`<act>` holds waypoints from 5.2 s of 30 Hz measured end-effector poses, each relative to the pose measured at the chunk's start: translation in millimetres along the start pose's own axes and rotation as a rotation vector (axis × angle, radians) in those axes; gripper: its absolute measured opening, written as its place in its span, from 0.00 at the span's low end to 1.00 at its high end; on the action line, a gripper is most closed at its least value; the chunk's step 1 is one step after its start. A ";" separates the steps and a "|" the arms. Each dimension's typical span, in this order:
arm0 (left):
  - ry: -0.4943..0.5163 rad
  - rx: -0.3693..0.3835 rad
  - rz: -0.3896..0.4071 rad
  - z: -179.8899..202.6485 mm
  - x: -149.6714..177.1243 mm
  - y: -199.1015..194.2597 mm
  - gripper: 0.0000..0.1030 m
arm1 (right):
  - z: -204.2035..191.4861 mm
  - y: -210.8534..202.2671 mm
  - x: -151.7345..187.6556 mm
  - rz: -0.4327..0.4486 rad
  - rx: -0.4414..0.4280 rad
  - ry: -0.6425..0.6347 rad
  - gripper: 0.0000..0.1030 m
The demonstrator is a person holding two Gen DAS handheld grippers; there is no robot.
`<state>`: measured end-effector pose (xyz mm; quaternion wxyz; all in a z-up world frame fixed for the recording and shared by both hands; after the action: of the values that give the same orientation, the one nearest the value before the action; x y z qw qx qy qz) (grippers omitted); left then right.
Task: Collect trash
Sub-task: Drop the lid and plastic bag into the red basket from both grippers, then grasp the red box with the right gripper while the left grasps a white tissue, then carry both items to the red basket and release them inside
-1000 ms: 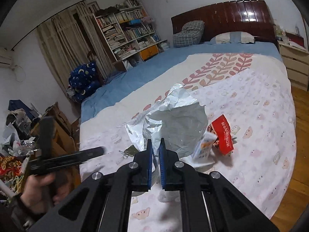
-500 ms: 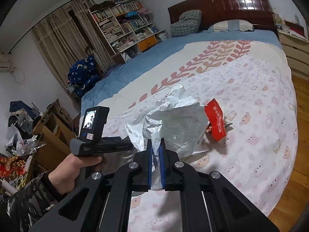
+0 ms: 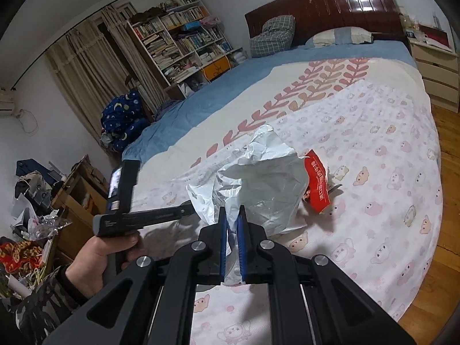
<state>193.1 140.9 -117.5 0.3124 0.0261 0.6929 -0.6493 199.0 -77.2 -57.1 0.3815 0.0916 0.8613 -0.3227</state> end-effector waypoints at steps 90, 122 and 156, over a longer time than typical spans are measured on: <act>0.202 0.301 0.243 143.8 118.3 -126.1 0.85 | 53.8 -181.3 0.5 0.074 0.361 0.000 0.66; 0.138 0.235 0.091 125.0 93.7 -79.3 0.85 | 90.6 -26.1 -36.6 -0.020 0.208 0.192 0.04; 0.132 0.302 0.137 150.4 101.2 -122.0 0.15 | 24.3 -133.7 33.4 0.118 0.055 0.132 0.04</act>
<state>117.9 -53.2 -51.2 0.3023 0.1625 0.6032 -0.7200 136.4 -199.0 -28.2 0.3396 0.1735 0.8686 -0.3165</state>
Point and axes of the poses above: each gripper's, at about its wrist camera, not at the fingertips, and y roughly the way its jaws point, z to its right, x to its underside, the point moved 5 cm from there along y, roughly the way its jaws point, and after that the axes turned 7 degrees about -x, right-handed, at the moved point
